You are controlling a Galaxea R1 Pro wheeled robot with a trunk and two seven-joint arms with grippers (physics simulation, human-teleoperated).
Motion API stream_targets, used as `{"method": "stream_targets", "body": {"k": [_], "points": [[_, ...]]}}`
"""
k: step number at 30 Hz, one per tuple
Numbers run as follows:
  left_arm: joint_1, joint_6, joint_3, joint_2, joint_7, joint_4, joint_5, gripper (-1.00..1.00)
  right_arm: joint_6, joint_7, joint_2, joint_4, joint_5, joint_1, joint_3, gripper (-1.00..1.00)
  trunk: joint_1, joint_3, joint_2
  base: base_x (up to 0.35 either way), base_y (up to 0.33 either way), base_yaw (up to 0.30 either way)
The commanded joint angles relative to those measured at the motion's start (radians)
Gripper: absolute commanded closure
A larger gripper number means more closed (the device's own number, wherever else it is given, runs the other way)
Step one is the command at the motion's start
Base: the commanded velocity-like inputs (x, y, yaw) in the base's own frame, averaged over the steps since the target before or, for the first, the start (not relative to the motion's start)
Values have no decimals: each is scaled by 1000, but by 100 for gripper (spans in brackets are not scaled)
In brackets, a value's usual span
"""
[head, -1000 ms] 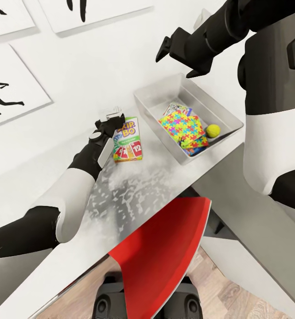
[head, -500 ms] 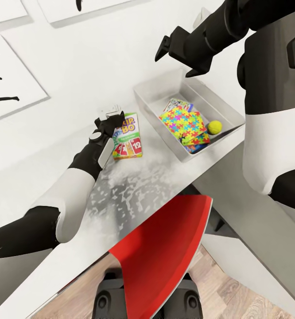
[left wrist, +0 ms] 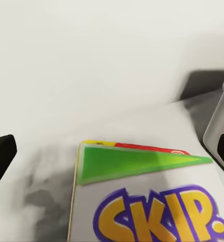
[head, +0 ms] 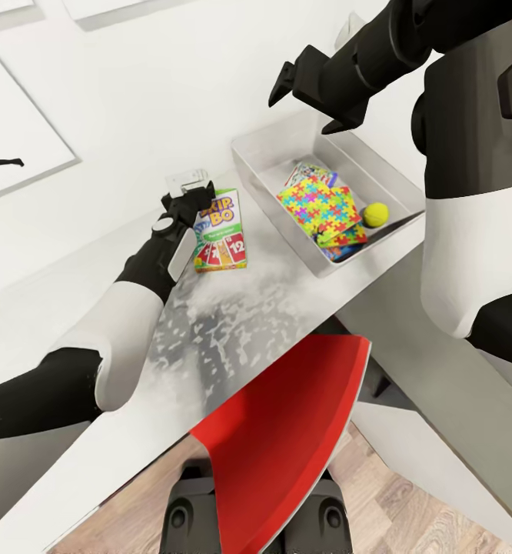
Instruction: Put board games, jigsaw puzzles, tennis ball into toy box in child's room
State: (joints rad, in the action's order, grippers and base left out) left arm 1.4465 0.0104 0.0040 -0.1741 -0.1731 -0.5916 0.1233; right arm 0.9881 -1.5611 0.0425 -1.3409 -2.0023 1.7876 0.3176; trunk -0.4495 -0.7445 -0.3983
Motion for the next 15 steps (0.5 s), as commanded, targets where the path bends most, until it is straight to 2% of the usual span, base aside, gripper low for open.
{"method": "stream_targets", "body": {"k": [1, 15], "points": [[2, 1, 1, 0, -2, 0, 10, -100, 10, -10, 0, 0, -9, 1, 0, -100, 0, -3, -2, 0, 0, 0], [44, 0, 3, 0, -28, 1, 10, -100, 9, -10, 2, 1, -9, 1, 0, -100, 0, -26, -2, 0, 0, 0]]}}
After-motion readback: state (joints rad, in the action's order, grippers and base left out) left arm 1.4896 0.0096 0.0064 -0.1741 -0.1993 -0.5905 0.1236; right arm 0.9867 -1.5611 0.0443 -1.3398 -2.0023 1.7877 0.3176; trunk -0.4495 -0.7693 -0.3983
